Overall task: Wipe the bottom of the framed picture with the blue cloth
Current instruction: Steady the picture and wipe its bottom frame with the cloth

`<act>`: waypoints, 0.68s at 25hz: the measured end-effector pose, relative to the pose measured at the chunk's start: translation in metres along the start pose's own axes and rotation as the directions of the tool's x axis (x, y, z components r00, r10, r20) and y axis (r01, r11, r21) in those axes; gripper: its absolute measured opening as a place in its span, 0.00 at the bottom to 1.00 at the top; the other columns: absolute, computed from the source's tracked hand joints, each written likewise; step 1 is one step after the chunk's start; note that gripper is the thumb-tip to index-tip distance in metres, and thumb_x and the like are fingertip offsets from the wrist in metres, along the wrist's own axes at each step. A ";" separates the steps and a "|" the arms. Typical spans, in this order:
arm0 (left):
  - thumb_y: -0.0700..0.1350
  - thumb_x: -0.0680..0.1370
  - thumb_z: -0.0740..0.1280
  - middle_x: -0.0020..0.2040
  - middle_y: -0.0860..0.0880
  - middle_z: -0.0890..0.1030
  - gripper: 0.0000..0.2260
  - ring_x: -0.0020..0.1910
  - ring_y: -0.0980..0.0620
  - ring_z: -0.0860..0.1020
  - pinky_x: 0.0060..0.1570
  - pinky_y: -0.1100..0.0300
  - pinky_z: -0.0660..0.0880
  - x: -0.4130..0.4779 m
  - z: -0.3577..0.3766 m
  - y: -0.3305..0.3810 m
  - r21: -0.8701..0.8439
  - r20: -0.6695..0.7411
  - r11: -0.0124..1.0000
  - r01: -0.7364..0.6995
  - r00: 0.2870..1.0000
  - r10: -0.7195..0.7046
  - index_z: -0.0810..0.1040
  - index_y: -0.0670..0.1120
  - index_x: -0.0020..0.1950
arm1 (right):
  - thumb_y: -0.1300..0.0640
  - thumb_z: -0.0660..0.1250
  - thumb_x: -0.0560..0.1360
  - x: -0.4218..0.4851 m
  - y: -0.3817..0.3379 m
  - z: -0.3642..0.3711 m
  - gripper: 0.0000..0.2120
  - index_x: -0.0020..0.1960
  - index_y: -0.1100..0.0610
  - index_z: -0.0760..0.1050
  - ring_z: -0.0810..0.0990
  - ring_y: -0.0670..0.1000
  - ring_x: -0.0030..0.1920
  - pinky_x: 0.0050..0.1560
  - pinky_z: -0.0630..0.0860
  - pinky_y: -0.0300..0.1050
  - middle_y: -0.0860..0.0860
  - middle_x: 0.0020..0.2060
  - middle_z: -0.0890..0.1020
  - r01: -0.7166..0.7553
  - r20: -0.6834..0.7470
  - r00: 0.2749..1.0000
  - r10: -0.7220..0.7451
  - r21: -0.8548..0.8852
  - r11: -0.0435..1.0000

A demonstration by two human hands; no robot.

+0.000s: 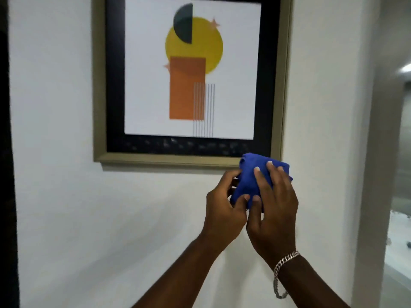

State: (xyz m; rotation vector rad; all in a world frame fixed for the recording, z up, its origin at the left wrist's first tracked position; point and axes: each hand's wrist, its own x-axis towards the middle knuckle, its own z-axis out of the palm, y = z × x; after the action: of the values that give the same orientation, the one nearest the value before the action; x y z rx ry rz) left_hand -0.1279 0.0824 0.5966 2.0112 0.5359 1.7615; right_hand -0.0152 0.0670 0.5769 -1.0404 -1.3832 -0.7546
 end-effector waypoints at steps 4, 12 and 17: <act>0.35 0.77 0.67 0.60 0.51 0.80 0.22 0.56 0.55 0.80 0.53 0.66 0.80 0.045 -0.019 0.028 0.072 0.065 0.997 -0.023 0.998 0.018 0.69 0.50 0.68 | 0.50 0.48 0.80 0.042 -0.009 0.024 0.26 0.76 0.56 0.56 0.54 0.54 0.78 0.75 0.52 0.64 0.55 0.77 0.60 -0.056 -0.052 0.997 0.053 -0.051 0.997; 0.45 0.73 0.58 0.50 0.47 0.82 0.16 0.47 0.51 0.81 0.47 0.55 0.81 0.082 -0.079 0.047 0.478 0.185 0.827 -0.295 0.955 0.233 0.75 0.48 0.59 | 0.46 0.46 0.81 0.059 0.001 0.070 0.29 0.76 0.61 0.55 0.56 0.58 0.77 0.75 0.53 0.64 0.58 0.76 0.59 -0.060 -0.030 0.998 0.053 -0.276 0.959; 0.39 0.77 0.61 0.74 0.39 0.70 0.22 0.73 0.41 0.67 0.72 0.48 0.66 0.154 -0.121 0.038 0.783 0.362 0.364 -0.505 0.845 0.394 0.69 0.40 0.72 | 0.39 0.49 0.79 0.052 0.016 0.063 0.33 0.75 0.62 0.60 0.59 0.59 0.76 0.75 0.54 0.63 0.58 0.75 0.63 0.066 0.003 0.998 -0.069 -0.317 0.946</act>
State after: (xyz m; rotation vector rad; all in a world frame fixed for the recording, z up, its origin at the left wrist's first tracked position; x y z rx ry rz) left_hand -0.2275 0.1403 0.7594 3.2235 1.0778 1.8151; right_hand -0.0221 0.1377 0.6199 -1.2412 -1.3214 -1.0568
